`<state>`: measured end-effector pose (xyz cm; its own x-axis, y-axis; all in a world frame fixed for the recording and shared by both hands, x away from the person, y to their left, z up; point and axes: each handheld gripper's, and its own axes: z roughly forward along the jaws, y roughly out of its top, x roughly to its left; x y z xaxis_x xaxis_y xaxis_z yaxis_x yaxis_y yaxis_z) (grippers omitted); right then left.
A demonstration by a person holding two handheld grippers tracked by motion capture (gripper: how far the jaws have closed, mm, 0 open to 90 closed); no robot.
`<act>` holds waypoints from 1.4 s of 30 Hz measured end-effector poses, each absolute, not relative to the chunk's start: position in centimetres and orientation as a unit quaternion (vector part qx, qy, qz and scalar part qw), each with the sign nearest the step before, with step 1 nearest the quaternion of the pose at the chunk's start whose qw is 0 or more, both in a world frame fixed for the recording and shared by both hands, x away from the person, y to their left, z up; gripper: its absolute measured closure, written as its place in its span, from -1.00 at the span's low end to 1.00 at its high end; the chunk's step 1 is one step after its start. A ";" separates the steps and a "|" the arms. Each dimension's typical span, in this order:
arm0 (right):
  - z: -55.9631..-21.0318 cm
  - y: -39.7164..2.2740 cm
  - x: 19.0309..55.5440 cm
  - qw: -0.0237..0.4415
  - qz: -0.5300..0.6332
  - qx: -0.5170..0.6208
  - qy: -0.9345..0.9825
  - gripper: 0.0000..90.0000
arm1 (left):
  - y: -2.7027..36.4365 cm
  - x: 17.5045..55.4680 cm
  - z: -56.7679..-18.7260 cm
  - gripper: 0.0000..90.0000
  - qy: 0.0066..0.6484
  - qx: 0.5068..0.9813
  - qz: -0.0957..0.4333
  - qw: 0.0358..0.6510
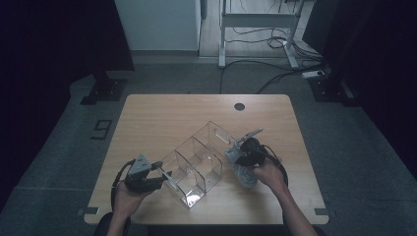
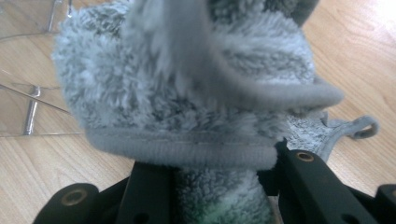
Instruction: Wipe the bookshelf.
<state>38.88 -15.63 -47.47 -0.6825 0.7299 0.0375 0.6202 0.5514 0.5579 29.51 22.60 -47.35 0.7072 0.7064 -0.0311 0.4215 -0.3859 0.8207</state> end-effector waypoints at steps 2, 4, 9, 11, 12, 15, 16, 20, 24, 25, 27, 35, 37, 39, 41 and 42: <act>-47.7 -15.6 39.0 0.099 0.274 0.387 0.875 0.43 | 22.6 29.5 -47.4 -0.03 0.346 0.816 0.165 0.433; -48.0 -15.7 39.1 0.098 0.274 0.388 0.875 0.43 | 22.5 29.5 -47.4 -0.03 0.346 0.816 0.165 0.433; -49.2 -15.5 39.4 0.095 0.260 0.390 0.878 0.43 | 22.5 29.5 -47.4 -0.03 0.347 0.815 0.166 0.434; -49.7 -15.5 39.5 0.090 0.258 0.392 0.879 0.43 | 22.5 29.5 -47.4 -0.03 0.347 0.815 0.166 0.434; -49.9 -15.5 39.5 0.090 0.258 0.391 0.879 0.43 | 22.4 29.5 -47.4 -0.03 0.347 0.815 0.166 0.434; -50.6 -15.5 39.6 0.085 0.249 0.396 0.880 0.43 | 22.4 29.5 -47.4 -0.03 0.347 0.815 0.166 0.434; -50.9 -15.5 39.6 0.085 0.246 0.395 0.881 0.43 | 22.4 29.5 -47.4 -0.03 0.347 0.815 0.166 0.434; -51.9 -15.5 39.6 0.082 0.236 0.395 0.884 0.43 | 22.4 29.5 -47.4 -0.03 0.346 0.814 0.166 0.435; -51.8 -15.5 39.4 0.084 0.237 0.392 0.885 0.42 | 22.5 29.5 -47.4 -0.03 0.345 0.814 0.167 0.436; -51.7 -15.5 39.3 0.086 0.237 0.391 0.885 0.42 | 22.5 29.5 -47.4 -0.03 0.345 0.814 0.168 0.436; -51.3 -15.6 39.0 0.092 0.237 0.389 0.885 0.42 | 22.5 29.5 -47.4 -0.04 0.345 0.814 0.167 0.436; -49.6 -16.8 37.7 0.090 0.259 0.382 0.882 0.43 | 22.5 29.5 -47.5 -0.15 0.339 0.815 0.170 0.438; -48.9 -17.1 37.2 0.091 0.268 0.380 0.881 0.43 | 22.6 29.5 -47.4 -0.16 0.339 0.814 0.170 0.440; -48.3 -17.3 36.8 0.092 0.272 0.379 0.879 0.43 | 22.8 29.5 -47.4 -0.16 0.339 0.813 0.166 0.443; -47.6 -17.5 36.4 0.093 0.275 0.376 0.880 0.43 | 22.8 29.5 -47.4 -0.16 0.340 0.813 0.167 0.443; -47.3 -17.6 36.2 0.094 0.275 0.375 0.880 0.43 | 22.8 29.4 -47.4 -0.15 0.340 0.813 0.167 0.443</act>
<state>36.24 -17.61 -47.28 -0.7008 0.7122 0.0415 0.6089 0.5667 0.5551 29.45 22.85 -47.38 0.7135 0.7000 -0.0296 0.4049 -0.3775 0.8328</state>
